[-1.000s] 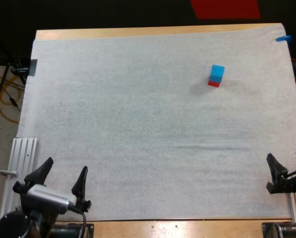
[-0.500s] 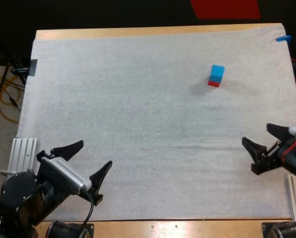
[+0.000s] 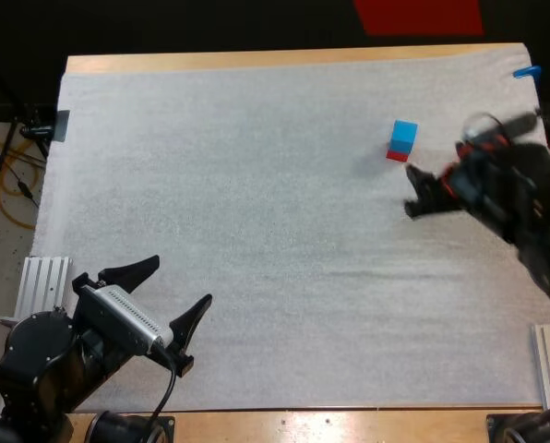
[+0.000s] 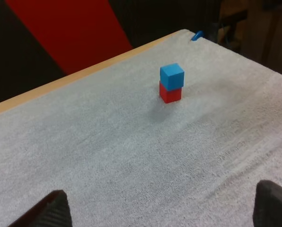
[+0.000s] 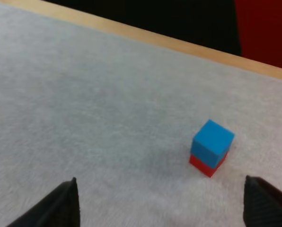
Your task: Stack red cube on blue cube
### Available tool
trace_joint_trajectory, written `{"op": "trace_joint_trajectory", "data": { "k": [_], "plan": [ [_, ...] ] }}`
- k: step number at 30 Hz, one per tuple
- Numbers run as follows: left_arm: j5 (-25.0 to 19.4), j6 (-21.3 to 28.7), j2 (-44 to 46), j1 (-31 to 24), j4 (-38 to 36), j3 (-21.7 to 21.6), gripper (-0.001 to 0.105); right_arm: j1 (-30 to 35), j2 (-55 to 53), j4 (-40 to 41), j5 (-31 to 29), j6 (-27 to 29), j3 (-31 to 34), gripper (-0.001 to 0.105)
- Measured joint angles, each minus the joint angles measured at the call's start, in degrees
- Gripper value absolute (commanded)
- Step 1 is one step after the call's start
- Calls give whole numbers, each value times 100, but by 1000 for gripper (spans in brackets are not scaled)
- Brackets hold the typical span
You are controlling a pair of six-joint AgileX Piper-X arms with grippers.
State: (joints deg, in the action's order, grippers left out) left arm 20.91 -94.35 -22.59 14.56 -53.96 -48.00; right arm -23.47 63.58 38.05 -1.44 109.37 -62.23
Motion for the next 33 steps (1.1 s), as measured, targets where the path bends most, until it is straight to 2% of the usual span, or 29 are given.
{"op": "trace_joint_trajectory", "data": {
  "k": [3,9,12,14,20,33],
  "plan": [
    [0,0,0,0,14,0,75,-98,780,-29,-337,-265,-518,69],
    [0,0,0,0,14,0,75,-198,1972,-135,-782,-1185,-1368,69],
    [0,0,0,0,14,0,75,-204,2442,-162,-1170,-1498,-1755,69],
    [0,0,0,0,14,0,75,-204,2804,-163,-1521,-1921,-1959,69],
    [0,0,0,0,14,0,75,-204,3481,-171,-1774,-2421,-2282,69],
    [0,0,0,0,-1,0,75,-32,4381,-279,-2100,-2740,-2317,69]
  ]
}}
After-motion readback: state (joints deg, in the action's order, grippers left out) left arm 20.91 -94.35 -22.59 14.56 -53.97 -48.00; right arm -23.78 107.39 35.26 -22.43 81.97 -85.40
